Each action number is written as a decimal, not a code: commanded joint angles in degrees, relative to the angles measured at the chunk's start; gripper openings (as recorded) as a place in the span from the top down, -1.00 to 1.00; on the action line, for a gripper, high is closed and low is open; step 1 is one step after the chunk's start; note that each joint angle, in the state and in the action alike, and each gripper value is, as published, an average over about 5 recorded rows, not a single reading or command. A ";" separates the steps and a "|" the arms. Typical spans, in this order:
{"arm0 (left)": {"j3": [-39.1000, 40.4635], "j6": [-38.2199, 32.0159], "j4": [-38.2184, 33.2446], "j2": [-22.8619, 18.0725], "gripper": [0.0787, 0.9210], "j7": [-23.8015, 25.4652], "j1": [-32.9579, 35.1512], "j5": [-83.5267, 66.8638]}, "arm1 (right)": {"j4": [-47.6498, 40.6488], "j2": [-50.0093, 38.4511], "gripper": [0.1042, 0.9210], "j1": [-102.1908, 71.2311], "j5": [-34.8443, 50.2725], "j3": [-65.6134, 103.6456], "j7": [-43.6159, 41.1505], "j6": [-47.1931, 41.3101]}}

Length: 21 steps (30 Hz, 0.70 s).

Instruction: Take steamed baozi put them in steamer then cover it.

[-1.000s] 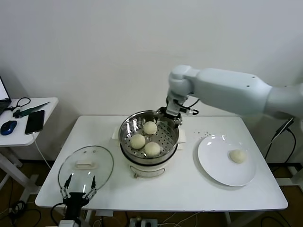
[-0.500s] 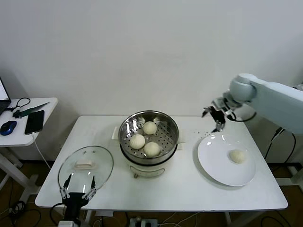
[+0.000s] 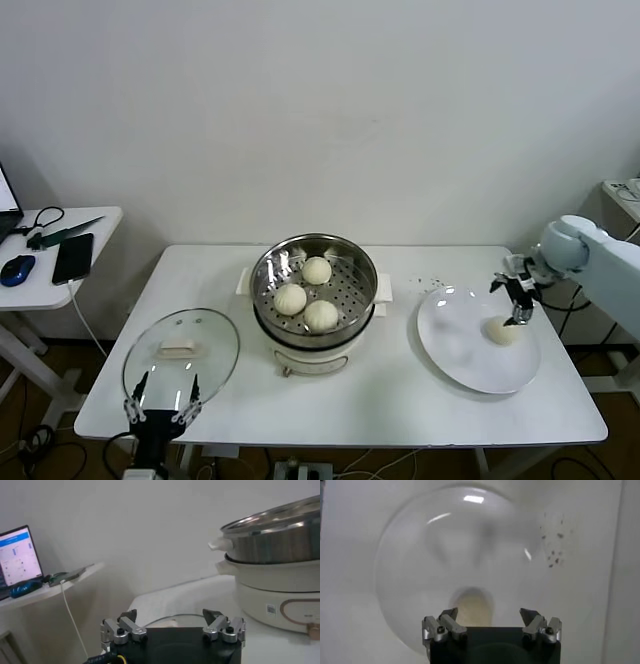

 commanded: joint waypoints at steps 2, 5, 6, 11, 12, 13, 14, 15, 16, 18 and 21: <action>-0.11 0.41 0.32 -0.24 -0.77 -0.10 -0.61 0.12 | -7.23 1.15 -0.76 -11.02 -6.15 10.77 0.13 0.15; 0.02 0.41 0.61 -0.37 -0.77 -0.12 -0.67 0.33 | -9.28 2.80 -0.76 -10.43 -6.30 10.97 0.11 0.72; 0.03 0.40 0.71 -0.43 -0.77 -0.13 -0.67 0.40 | -9.77 3.30 -0.76 -10.25 -6.32 11.01 0.10 0.82; -0.04 0.31 1.02 -0.58 -0.77 -0.20 -0.45 0.59 | -11.58 5.53 -0.76 -9.76 -6.18 11.03 -0.04 1.05; -0.06 0.30 1.04 -0.58 -0.77 -0.21 -0.40 0.61 | -11.92 5.86 -0.76 -9.68 -6.19 10.97 -0.08 1.12; -0.08 0.29 1.06 -0.58 -0.77 -0.22 -0.35 0.64 | -12.32 6.26 -0.76 -9.54 -6.22 10.84 -0.11 1.24; -0.10 0.29 1.07 -0.58 -0.77 -0.24 -0.31 0.67 | -12.76 6.67 -0.76 -9.38 -6.27 10.68 -0.14 1.39; -0.11 0.29 1.09 -0.59 -0.77 -0.25 -0.28 0.70 | -13.22 7.05 -0.76 -9.24 -6.36 10.56 -0.15 1.54; -0.12 0.29 1.11 -0.60 -0.77 -0.27 -0.25 0.74 | -13.71 7.48 -0.76 -9.12 -6.49 10.52 -0.16 1.71; -0.13 0.30 1.15 -0.62 -0.77 -0.29 -0.18 0.82 | -14.73 8.43 -0.76 -8.90 -6.78 10.56 -0.19 2.03; -0.15 0.30 1.17 -0.64 -0.77 -0.32 -0.01 0.93 | -16.02 9.57 -0.76 -8.60 -7.10 10.63 -0.33 2.45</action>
